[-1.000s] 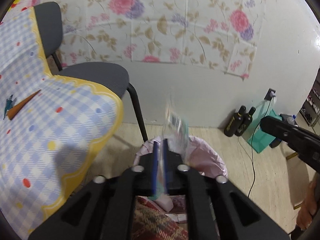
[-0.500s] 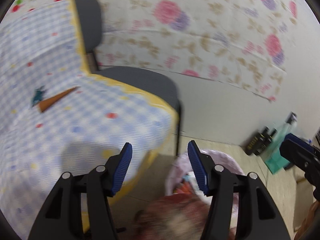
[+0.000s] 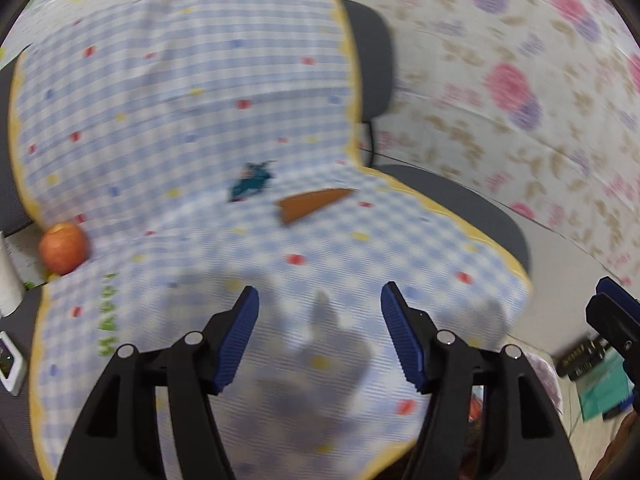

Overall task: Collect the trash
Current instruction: 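Move both open grippers back toward the chair seat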

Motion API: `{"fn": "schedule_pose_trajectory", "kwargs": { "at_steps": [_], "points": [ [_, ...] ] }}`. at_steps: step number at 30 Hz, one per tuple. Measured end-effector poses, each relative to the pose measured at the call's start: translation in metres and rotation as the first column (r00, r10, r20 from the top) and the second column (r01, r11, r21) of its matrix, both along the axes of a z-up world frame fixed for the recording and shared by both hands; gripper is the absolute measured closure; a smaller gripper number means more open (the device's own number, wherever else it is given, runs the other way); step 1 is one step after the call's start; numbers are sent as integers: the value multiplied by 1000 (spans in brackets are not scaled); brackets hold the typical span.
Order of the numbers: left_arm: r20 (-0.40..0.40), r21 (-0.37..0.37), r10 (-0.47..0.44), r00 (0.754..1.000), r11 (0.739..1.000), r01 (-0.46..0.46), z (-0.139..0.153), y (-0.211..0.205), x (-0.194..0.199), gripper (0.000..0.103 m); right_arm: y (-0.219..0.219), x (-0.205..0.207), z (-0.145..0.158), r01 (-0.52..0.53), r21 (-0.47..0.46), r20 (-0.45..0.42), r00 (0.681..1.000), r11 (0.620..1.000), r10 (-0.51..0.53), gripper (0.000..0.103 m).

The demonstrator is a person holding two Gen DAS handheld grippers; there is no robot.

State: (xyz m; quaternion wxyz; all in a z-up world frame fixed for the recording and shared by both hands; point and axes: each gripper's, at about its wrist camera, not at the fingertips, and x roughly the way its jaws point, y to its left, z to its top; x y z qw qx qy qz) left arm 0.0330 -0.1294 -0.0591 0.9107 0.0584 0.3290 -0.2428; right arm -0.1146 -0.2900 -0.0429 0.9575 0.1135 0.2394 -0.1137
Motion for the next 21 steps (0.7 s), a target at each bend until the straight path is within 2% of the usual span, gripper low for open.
{"fn": "schedule_pose_trajectory", "kwargs": {
  "at_steps": [2, 6, 12, 18, 21],
  "points": [
    [4, -1, 38, 999, 999, -38, 1, 13, 12, 36, 8, 22, 2, -27, -25, -6, 1000, 999, 27, 40],
    [6, -3, 97, 995, 995, -97, 5, 38, 40, 35, 20, 65, 4, -76, -58, -23, 997, 995, 75, 40],
    [-10, 0, 136, 991, 991, -136, 1, 55, 73, 35, 35, 127, -2, -146, -80, -76, 987, 986, 140, 40],
    [-34, 32, 154, 987, 988, -153, -10, 59, 99, 35, 40, 172, -14, -176, -63, -137, 977, 982, 166, 40],
    [-40, 41, 170, 985, 985, -169, -13, 61, 109, 30, 43, 189, -20, -186, -53, -163, 971, 981, 175, 40]
  ]
}}
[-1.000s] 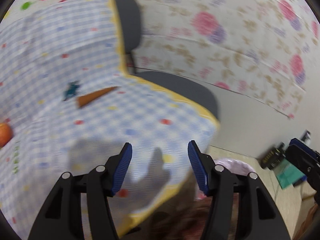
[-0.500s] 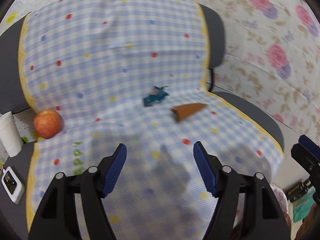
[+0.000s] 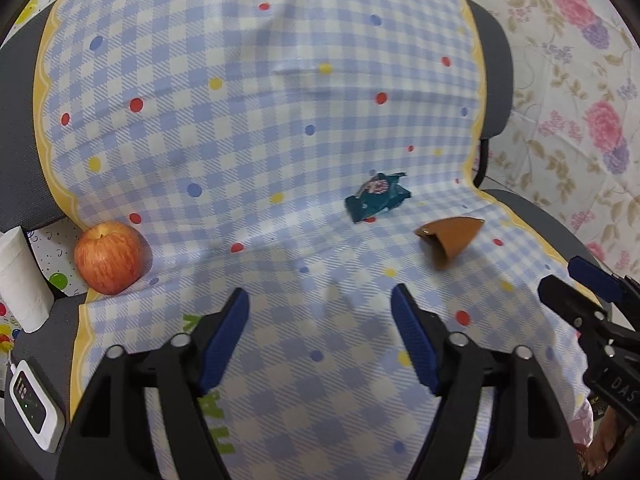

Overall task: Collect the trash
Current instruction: 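Move both open grippers back toward the chair seat, then grasp the teal wrapper with the left gripper while the right gripper grasps the orange-brown piece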

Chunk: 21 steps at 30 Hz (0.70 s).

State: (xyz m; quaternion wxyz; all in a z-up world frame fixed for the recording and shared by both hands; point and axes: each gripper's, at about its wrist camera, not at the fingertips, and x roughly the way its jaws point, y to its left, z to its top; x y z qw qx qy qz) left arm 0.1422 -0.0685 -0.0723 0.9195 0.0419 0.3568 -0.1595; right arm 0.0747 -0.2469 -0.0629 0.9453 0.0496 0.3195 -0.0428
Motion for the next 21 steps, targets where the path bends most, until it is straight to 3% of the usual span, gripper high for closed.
{"fn": "schedule_pose_trajectory", "kwargs": {
  "at_steps": [5, 15, 18, 21],
  "points": [
    [9, 24, 0, 1000, 1000, 0, -3, 2, 16, 27, 4, 33, -11, -1, 1, -61, 998, 1000, 2, 41],
    [7, 60, -5, 1000, 998, 4, -8, -5, 43, 27, 16, 97, -30, 0, -83, -191, 981, 997, -16, 45],
    [2, 56, -10, 1000, 998, 10, -7, -8, 48, 27, 15, 104, -35, 12, -100, -212, 977, 995, -33, 59],
    [-8, 54, -19, 1000, 998, 20, -9, -14, 51, 27, 10, 102, -37, 22, -95, -218, 975, 995, -42, 88]
  ]
}}
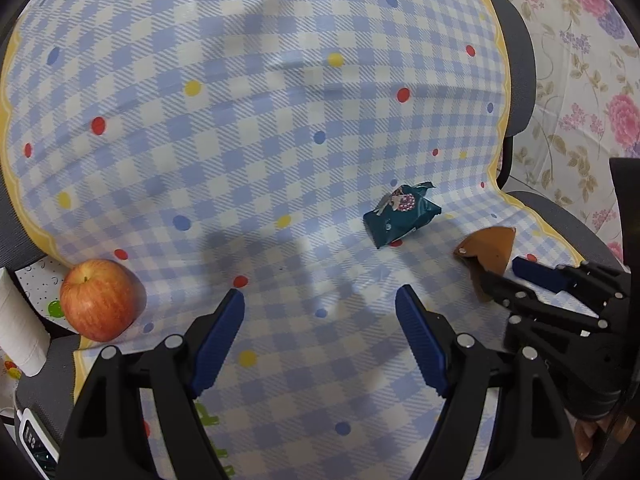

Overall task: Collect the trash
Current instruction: 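Grasp the teal wrapper with the left gripper while the right gripper grasps the orange-brown piece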

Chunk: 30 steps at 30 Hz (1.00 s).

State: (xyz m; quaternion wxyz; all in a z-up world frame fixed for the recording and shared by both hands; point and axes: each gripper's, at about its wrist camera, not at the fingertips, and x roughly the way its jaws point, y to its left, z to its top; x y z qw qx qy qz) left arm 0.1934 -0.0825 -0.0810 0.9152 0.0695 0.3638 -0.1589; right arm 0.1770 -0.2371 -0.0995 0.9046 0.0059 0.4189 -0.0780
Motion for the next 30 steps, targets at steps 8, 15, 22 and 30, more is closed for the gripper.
{"fn": "schedule_pose_trajectory", "kwargs": {
  "at_steps": [8, 15, 22, 30],
  "points": [
    [-4, -9, -76, 997, 997, 76, 2, -33, 11, 30, -39, -23, 25, 71, 82, 110, 991, 994, -80, 100],
    [-36, 4, -132, 991, 991, 132, -6, -75, 38, 42, -62, -36, 43, 80, 135, 171, 980, 988, -102, 101],
    [-77, 91, -145, 986, 984, 152, -24, -104, 71, 42, -74, -37, 45, 65, 174, 198, 975, 983, -100, 101],
    [-120, 89, -171, 978, 979, 182, -35, -112, 86, 91, -75, -44, 47, 53, 193, 213, 973, 980, -94, 101]
  ]
}}
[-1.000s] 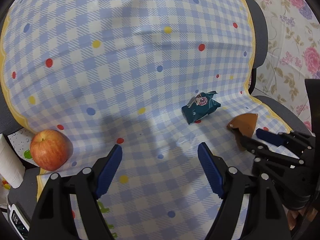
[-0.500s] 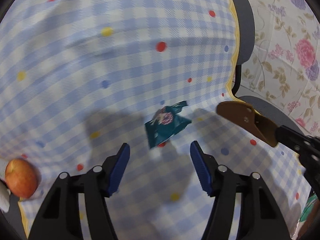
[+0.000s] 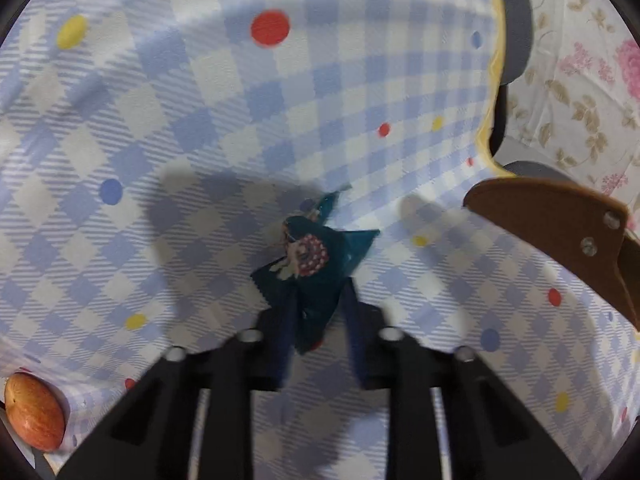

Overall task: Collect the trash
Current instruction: 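Grasp the teal wrapper with the left gripper while the right gripper grasps the orange-brown piece, then carry the teal wrapper and orange-brown piece to the bin and release both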

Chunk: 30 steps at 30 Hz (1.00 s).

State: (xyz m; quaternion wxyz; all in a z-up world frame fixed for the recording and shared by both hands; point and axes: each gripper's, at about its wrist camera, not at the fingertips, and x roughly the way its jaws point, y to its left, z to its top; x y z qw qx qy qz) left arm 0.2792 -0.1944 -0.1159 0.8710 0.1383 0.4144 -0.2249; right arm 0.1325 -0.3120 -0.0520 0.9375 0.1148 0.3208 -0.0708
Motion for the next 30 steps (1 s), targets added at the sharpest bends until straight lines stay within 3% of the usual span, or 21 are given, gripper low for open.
{"fn": "schedule_pose_trajectory", "kwargs": {
  "at_steps": [2, 10, 20, 30],
  "points": [
    [2, -67, -25, 1000, 997, 25, 9, 7, -12, 102, 0, -7, 2, 4, 2, 8, 1000, 1000, -4, 101],
    [33, -204, -84, 996, 975, 89, 40, 39, -93, 103, 2, -56, 11, 35, 19, 54, 998, 999, -36, 101],
    [131, -201, -141, 981, 966, 165, 53, 33, -212, 102, 3, -136, 7, 83, 42, 56, 995, 996, -85, 101],
    [176, -245, -303, 937, 908, 340, 64, -13, -292, 102, -9, -234, 11, 218, 19, 92, 971, 976, -219, 101]
  ]
}}
